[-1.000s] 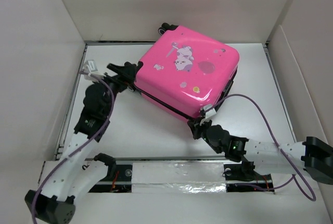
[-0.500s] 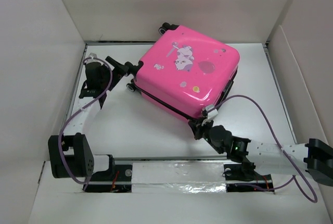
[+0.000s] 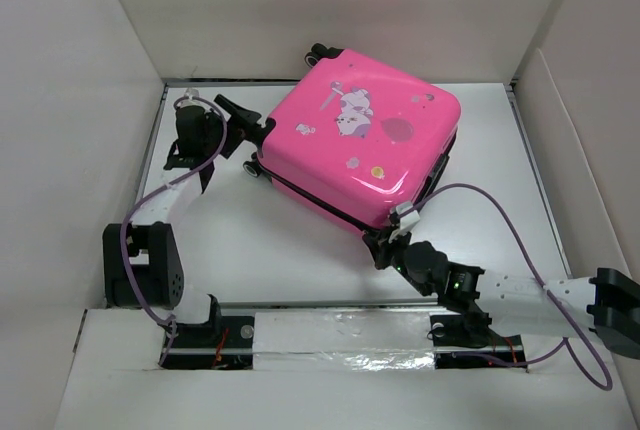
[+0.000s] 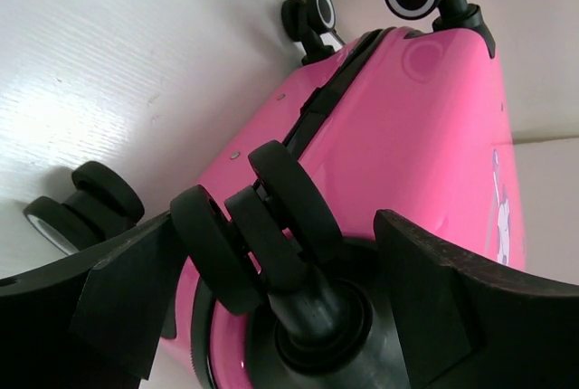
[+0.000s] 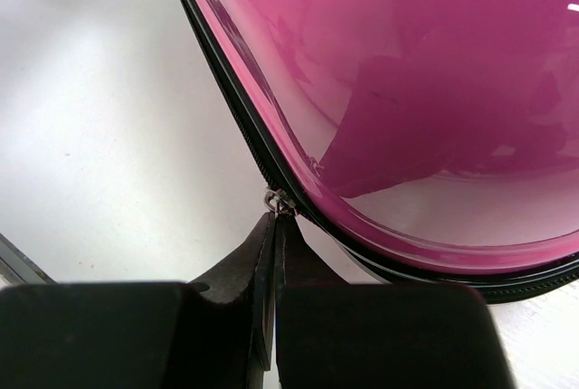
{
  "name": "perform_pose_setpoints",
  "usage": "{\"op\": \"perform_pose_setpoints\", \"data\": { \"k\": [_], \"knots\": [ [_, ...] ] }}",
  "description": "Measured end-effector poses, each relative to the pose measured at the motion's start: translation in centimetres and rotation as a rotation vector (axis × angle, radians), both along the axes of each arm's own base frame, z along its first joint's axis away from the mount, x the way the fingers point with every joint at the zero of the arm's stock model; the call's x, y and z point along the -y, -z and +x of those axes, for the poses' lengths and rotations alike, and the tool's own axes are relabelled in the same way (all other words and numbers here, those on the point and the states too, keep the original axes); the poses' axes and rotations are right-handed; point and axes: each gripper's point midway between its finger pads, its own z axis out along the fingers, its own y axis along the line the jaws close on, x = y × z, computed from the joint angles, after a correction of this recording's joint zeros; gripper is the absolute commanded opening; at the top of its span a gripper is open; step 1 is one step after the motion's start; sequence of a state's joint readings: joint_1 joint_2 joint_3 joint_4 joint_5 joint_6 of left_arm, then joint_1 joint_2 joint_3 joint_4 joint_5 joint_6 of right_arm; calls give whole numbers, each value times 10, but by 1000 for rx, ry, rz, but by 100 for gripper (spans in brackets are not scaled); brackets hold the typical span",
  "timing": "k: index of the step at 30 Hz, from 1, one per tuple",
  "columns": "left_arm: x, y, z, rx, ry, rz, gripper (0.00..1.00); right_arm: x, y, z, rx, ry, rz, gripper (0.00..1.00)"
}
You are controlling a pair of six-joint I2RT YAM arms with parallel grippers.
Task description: Pack the luggage
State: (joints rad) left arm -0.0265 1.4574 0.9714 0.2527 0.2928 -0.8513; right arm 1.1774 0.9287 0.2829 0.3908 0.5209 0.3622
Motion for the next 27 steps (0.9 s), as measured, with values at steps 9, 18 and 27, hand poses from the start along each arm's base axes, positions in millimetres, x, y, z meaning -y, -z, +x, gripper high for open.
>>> {"op": "perform_pose_setpoints", "data": {
  "k": [9, 18, 27],
  "knots": [
    [9, 7, 16, 10, 4, -80, 47, 0, 0, -2, -4, -10, -2, 0],
    [14, 2, 21, 36, -2, -153, 0, -1, 0, -3, -7, -22, -1, 0],
    [31, -7, -19, 202, -146, -114, 0, 2, 0, -3, -27, -10, -59, 0]
  ]
}}
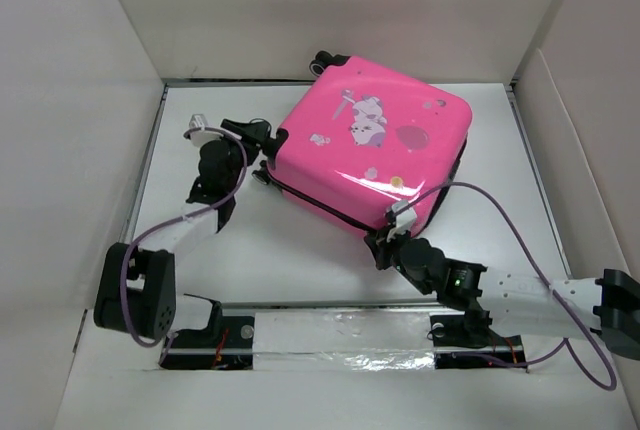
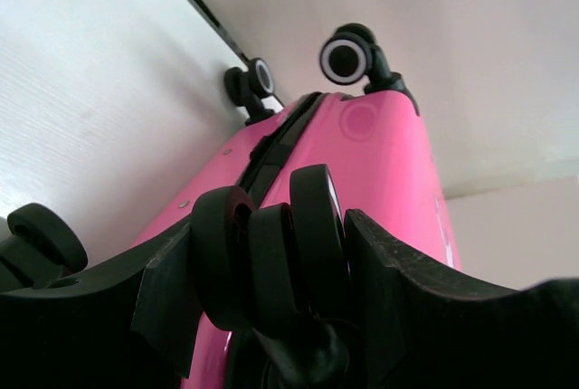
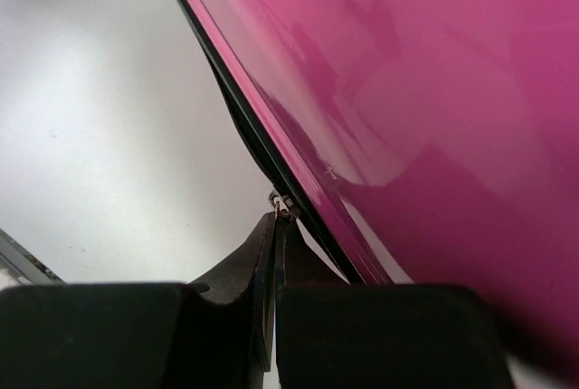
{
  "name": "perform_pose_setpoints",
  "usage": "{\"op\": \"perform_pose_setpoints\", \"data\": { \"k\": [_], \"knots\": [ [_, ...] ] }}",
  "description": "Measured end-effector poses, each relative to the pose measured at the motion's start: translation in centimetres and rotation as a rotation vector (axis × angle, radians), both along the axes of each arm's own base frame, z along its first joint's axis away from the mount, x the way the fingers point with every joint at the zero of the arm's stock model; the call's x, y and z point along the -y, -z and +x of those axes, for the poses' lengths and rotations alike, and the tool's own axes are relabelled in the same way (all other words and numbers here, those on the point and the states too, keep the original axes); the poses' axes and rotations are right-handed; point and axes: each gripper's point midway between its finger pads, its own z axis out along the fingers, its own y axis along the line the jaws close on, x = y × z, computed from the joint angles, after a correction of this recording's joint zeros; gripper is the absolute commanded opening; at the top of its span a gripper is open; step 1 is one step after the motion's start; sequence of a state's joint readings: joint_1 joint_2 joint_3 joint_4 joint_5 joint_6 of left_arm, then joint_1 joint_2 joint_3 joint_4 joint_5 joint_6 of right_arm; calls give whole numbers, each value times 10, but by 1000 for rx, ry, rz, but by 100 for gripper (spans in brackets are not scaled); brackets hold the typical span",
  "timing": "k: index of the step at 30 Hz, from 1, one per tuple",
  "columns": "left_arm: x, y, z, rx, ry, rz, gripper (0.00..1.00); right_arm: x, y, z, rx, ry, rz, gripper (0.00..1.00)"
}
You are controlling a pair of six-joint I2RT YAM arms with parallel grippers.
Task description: Pack the luggage
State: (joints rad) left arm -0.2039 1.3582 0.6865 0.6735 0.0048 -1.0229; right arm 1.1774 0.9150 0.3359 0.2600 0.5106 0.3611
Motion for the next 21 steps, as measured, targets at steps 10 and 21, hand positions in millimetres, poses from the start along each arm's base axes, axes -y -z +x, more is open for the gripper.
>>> {"op": "perform_pose_setpoints", "data": {
  "k": [10, 21],
  "knots": [
    [85, -14, -108, 91, 231, -49, 0, -35, -8, 12, -5, -40, -104, 0],
    [68, 10, -191, 90, 304, 11, 0, -142, 2, 13, 32, -285, -202, 0]
  ]
}}
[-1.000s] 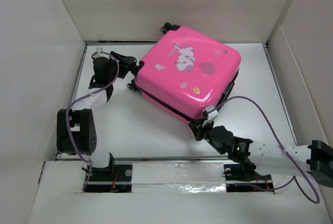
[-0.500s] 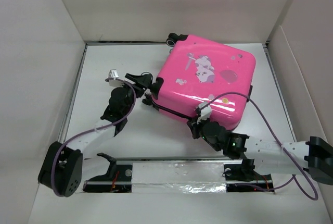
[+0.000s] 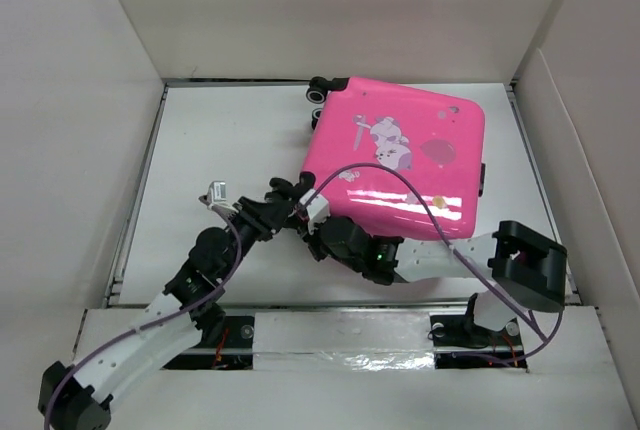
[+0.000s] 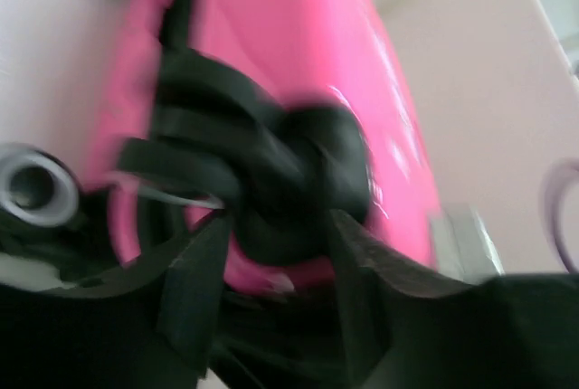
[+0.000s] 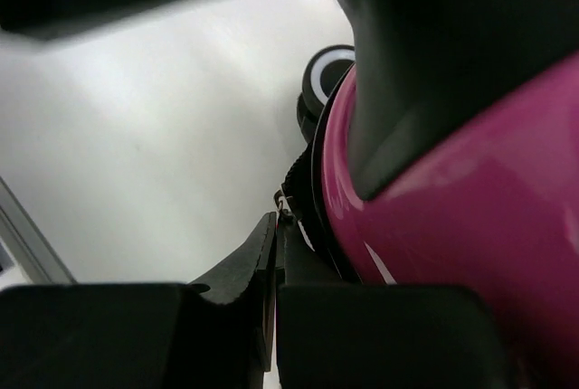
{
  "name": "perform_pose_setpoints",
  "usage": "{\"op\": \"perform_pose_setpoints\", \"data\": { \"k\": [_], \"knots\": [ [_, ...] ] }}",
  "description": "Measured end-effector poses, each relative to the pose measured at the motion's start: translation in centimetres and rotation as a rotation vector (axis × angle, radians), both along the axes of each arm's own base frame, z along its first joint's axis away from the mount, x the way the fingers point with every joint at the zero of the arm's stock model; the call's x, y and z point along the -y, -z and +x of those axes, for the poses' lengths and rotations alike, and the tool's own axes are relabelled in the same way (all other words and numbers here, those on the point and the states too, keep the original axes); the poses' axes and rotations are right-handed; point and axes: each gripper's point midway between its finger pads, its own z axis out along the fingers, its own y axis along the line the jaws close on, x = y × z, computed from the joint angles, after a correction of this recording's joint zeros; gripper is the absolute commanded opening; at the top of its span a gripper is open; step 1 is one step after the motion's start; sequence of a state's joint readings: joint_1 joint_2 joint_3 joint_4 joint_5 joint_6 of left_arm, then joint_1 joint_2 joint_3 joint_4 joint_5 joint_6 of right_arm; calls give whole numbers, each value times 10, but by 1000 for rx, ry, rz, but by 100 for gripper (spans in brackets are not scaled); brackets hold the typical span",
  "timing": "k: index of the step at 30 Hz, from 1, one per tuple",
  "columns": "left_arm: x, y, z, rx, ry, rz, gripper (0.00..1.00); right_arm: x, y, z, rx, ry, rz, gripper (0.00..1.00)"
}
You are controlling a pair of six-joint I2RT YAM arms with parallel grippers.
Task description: Pack the luggage
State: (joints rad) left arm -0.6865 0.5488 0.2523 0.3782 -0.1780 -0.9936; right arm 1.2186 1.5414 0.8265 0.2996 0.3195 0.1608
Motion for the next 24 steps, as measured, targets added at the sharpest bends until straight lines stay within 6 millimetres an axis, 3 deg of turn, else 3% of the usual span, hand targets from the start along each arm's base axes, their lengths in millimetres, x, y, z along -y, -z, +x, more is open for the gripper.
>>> {"op": "perform_pose_setpoints", "data": {
  "k": [3, 5, 9, 13, 18, 20, 21, 24],
  "knots": [
    [14, -3, -27, 39, 133, -15, 0, -7, -2, 0, 13, -12, 49, 0],
    [25, 9, -38, 27, 207, -9, 0, 0, -3, -5, 18, -31, 87, 0],
    [44, 53, -53, -69, 302, 68, 0, 48, -2, -24, -6, -93, 150, 0],
    [76, 74, -71, -103, 408, 163, 0, 104, -8, -23, -49, -73, 208, 0],
    [138, 51, -92, -23, 539, 209, 0, 167, -12, -15, -102, 46, 222, 0],
    [171, 24, -94, 51, 581, 180, 1, 188, -12, -12, -108, 103, 217, 0],
    [179, 15, -92, 78, 586, 168, 17, 198, -11, -11, -111, 130, 215, 0],
    [185, 0, -90, 148, 591, 177, 44, 214, -6, -7, -123, 183, 213, 0]
  ]
}}
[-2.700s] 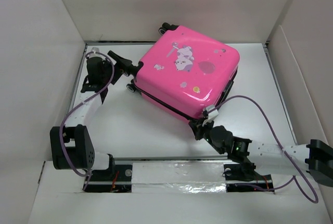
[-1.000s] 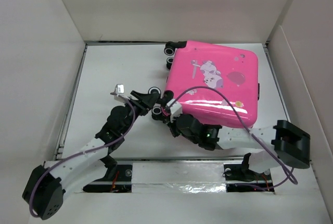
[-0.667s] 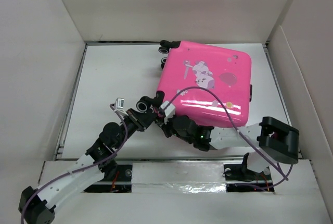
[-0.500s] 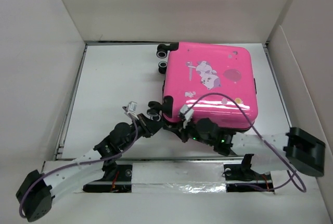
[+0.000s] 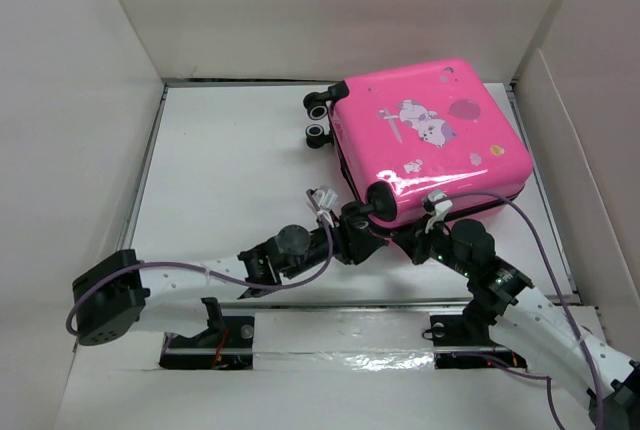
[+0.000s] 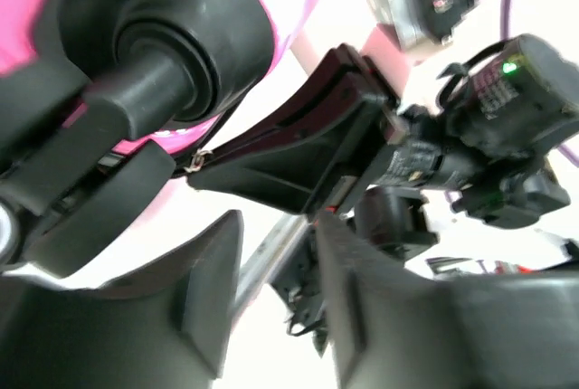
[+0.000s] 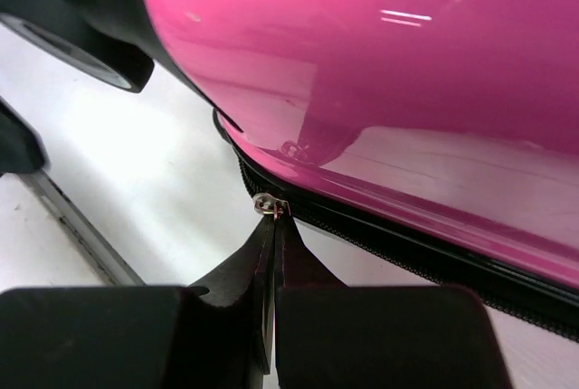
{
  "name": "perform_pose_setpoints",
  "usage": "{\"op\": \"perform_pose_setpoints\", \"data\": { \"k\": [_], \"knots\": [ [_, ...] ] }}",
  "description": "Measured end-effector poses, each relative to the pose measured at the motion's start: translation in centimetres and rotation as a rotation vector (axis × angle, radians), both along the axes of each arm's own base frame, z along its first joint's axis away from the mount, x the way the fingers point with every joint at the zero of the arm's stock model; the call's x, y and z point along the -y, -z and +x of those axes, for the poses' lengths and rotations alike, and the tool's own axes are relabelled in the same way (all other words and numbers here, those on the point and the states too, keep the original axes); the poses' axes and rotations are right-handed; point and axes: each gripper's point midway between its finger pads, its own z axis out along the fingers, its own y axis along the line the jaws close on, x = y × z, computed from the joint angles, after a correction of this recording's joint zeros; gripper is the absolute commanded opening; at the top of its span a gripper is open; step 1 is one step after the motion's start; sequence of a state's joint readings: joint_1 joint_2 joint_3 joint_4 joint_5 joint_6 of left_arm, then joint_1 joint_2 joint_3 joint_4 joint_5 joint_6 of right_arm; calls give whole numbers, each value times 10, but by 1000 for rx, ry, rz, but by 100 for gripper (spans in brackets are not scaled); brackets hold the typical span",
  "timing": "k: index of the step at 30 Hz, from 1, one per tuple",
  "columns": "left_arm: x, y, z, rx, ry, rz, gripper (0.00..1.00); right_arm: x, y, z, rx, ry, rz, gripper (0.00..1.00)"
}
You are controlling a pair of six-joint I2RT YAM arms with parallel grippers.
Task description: Pack the luggage
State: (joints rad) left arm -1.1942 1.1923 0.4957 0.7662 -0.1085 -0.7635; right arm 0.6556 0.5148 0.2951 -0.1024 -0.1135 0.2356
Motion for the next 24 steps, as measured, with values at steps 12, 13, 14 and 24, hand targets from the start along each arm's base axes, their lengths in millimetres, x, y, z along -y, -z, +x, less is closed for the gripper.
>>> {"op": "perform_pose_setpoints", "data": {
  "k": [12, 13, 14, 24],
  "knots": [
    [-103, -111, 84, 162, -372, -152, 65, 1, -1, -2, -1, 3, 31, 0],
    [-111, -121, 111, 157, -426, -162, 66, 1, 0, -2, -2, 3, 32, 0],
    [-116, -133, 136, 148, -461, -181, 67, 1, 1, -2, -2, 3, 33, 0],
    [-134, -50, 312, -192, -537, -146, 78, -3, 4, -1, -3, -14, 23, 0]
  ]
}}
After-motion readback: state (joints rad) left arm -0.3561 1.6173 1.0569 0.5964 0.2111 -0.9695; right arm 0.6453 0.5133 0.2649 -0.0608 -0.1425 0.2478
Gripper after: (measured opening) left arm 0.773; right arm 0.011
